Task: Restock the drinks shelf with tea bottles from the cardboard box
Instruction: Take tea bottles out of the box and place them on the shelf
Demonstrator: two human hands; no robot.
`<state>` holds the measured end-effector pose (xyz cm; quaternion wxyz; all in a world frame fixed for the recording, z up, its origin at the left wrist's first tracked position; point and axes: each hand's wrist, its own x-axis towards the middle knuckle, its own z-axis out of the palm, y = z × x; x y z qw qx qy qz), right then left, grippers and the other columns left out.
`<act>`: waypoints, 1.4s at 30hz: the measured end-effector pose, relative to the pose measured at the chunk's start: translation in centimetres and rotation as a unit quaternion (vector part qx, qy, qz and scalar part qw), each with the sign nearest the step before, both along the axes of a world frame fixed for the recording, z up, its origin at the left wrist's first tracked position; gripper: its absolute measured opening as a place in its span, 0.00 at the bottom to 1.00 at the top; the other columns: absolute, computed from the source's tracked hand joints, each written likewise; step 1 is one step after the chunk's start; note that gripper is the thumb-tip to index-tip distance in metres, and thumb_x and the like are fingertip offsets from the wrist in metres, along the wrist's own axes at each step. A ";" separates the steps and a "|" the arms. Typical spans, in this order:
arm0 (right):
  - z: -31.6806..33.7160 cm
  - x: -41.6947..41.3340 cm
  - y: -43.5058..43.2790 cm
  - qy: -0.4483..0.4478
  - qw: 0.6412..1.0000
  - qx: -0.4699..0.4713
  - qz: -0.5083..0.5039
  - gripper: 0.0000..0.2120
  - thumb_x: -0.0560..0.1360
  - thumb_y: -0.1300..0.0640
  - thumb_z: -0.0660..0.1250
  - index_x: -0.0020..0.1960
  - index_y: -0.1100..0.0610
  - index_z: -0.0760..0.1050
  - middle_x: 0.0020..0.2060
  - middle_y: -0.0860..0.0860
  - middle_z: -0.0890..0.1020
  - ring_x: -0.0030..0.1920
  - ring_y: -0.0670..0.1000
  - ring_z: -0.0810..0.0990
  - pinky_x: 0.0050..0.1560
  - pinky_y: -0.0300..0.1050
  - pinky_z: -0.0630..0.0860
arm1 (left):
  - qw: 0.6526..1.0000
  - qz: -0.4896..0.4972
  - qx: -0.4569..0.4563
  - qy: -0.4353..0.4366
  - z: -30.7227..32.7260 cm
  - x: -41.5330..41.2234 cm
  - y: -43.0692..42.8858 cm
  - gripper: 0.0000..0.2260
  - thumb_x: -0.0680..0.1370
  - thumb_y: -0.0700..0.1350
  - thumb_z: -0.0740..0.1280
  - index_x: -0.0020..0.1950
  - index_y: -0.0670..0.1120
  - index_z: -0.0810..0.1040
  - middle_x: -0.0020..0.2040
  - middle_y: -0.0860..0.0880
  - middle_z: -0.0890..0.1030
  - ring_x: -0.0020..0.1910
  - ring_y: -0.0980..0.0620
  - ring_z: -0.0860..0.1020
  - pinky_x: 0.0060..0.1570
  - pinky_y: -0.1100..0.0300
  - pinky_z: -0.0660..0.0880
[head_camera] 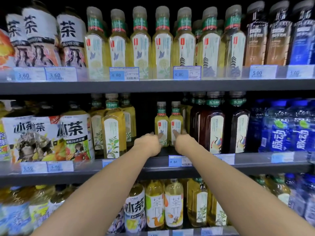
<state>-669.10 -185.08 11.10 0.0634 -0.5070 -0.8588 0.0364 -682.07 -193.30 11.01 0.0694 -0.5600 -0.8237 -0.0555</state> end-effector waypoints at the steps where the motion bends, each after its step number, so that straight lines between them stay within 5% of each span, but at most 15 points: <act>1: 0.3 -0.1 0.0 -0.008 1.000 -0.011 0.000 0.40 0.78 0.61 0.62 0.80 0.45 0.42 0.75 0.62 0.58 0.67 0.63 0.71 0.63 0.56 0.75 | 1.000 -0.008 -0.023 -0.012 0.1 0.1 0.1 0.28 0.82 0.58 0.57 0.81 0.61 0.51 0.80 0.47 0.59 0.75 0.42 0.64 0.66 0.43 0.71; 5: 0.8 -1.0 0.7 -0.033 0.999 -0.043 -0.002 0.43 0.77 0.64 0.62 0.79 0.44 0.37 0.78 0.61 0.41 0.76 0.63 0.59 0.71 0.56 0.67 | 0.997 0.003 -0.071 -0.038 -0.1 0.4 1.7 0.30 0.82 0.60 0.56 0.80 0.63 0.45 0.82 0.48 0.51 0.77 0.41 0.59 0.71 0.40 0.65; 21: 0.4 -4.3 6.6 0.023 0.999 0.002 0.044 0.34 0.78 0.66 0.61 0.80 0.56 0.50 0.76 0.60 0.59 0.73 0.59 0.66 0.69 0.49 0.67 | 0.990 0.041 -0.128 -0.044 0.2 -3.7 7.4 0.38 0.80 0.57 0.61 0.80 0.59 0.37 0.82 0.51 0.43 0.80 0.38 0.50 0.75 0.39 0.58; 26: 1.1 -5.4 7.8 0.042 0.997 -0.024 0.060 0.44 0.75 0.72 0.59 0.80 0.41 0.44 0.79 0.58 0.49 0.75 0.60 0.62 0.69 0.51 0.69 | 0.992 0.017 -0.120 -0.032 0.3 -4.5 7.5 0.37 0.81 0.54 0.62 0.80 0.61 0.38 0.82 0.52 0.42 0.80 0.38 0.49 0.74 0.39 0.59; 32: 1.7 -6.3 8.5 0.022 0.998 -0.038 0.055 0.39 0.77 0.68 0.58 0.80 0.45 0.47 0.79 0.59 0.47 0.77 0.58 0.60 0.71 0.46 0.66 | 0.990 0.036 -0.130 -0.026 -0.6 -5.5 8.7 0.38 0.81 0.53 0.62 0.79 0.63 0.37 0.82 0.53 0.40 0.80 0.39 0.44 0.74 0.37 0.56; 36: 2.0 -6.2 8.1 -0.001 0.999 0.004 0.036 0.31 0.79 0.66 0.58 0.79 0.53 0.57 0.77 0.59 0.58 0.73 0.58 0.66 0.67 0.44 0.69 | 0.990 0.061 -0.120 -0.050 -1.2 -6.0 9.5 0.42 0.79 0.48 0.64 0.81 0.52 0.37 0.82 0.52 0.39 0.80 0.40 0.45 0.75 0.40 0.57; 39: 2.3 -6.2 7.3 0.021 0.997 0.074 -0.015 0.19 0.78 0.67 0.57 0.68 0.62 0.70 0.65 0.60 0.74 0.62 0.59 0.76 0.53 0.46 0.75 | 0.989 0.053 -0.105 -0.085 -1.0 -5.8 9.8 0.43 0.78 0.48 0.64 0.80 0.48 0.34 0.82 0.50 0.38 0.80 0.40 0.47 0.76 0.41 0.56; 42: 2.7 -6.4 6.6 0.034 0.988 0.152 -0.009 0.17 0.77 0.69 0.57 0.64 0.62 0.73 0.60 0.60 0.75 0.58 0.60 0.78 0.52 0.50 0.76 | 0.988 0.035 -0.113 -0.101 -0.5 -5.5 10.0 0.40 0.80 0.48 0.61 0.81 0.47 0.34 0.82 0.48 0.38 0.80 0.40 0.44 0.78 0.43 0.51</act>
